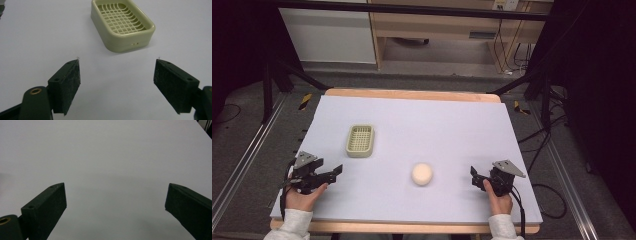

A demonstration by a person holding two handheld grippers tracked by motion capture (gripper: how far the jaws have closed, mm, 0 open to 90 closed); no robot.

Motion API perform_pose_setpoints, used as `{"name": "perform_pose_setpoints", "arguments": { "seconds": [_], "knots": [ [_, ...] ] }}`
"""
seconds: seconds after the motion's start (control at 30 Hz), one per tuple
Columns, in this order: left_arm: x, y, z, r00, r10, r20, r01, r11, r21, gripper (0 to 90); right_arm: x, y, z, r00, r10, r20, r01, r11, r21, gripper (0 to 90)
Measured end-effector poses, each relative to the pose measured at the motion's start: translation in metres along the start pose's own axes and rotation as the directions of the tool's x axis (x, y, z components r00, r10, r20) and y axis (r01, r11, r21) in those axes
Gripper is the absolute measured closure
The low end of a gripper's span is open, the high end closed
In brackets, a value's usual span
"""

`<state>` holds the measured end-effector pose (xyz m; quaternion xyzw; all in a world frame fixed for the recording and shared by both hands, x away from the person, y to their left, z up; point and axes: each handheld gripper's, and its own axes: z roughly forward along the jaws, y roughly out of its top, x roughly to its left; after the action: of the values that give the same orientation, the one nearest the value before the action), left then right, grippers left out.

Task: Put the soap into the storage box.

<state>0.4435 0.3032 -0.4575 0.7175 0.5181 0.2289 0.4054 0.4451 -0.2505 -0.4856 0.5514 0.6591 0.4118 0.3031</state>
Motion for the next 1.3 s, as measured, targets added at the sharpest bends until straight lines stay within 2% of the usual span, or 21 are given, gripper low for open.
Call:
{"name": "perform_pose_setpoints", "arguments": {
  "seconds": [0.27,0.77,1.3],
  "knots": [
    [-0.005,0.002,0.000,0.9998,0.010,0.015,-0.010,1.0000,-0.002,21.4,-0.001,0.000,0.000,0.9999,0.012,-0.001,-0.012,0.9999,0.003,3.6],
    [-0.011,0.007,-0.003,0.9992,0.024,0.033,-0.024,0.9996,-0.012,21.4,0.000,0.000,0.000,0.9999,0.004,0.012,-0.004,1.0000,-0.003,3.6],
    [-0.029,0.018,-0.002,0.9958,0.057,0.071,-0.055,0.9979,-0.034,21.3,-0.001,0.000,0.000,0.9999,0.009,0.007,-0.009,0.9999,-0.004,3.6]
  ]
}}
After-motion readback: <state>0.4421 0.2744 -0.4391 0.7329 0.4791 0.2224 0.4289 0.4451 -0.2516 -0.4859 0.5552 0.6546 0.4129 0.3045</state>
